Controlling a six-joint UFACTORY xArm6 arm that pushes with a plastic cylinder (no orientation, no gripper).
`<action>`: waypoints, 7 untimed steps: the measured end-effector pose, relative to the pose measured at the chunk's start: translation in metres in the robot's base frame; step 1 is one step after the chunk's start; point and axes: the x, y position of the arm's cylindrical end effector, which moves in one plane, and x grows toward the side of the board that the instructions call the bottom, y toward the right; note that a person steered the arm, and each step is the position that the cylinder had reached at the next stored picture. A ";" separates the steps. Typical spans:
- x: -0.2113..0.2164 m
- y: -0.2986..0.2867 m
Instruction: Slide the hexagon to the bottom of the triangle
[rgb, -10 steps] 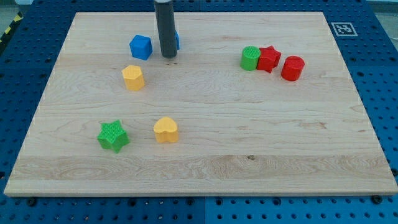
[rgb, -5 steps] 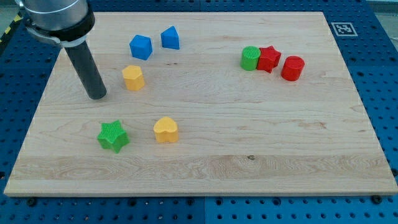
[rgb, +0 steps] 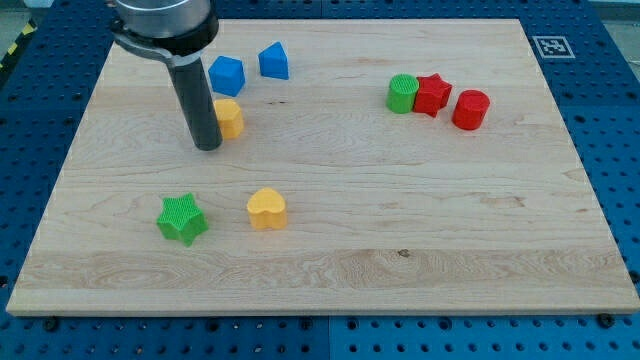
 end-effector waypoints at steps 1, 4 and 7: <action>-0.018 -0.004; -0.038 -0.006; -0.039 0.023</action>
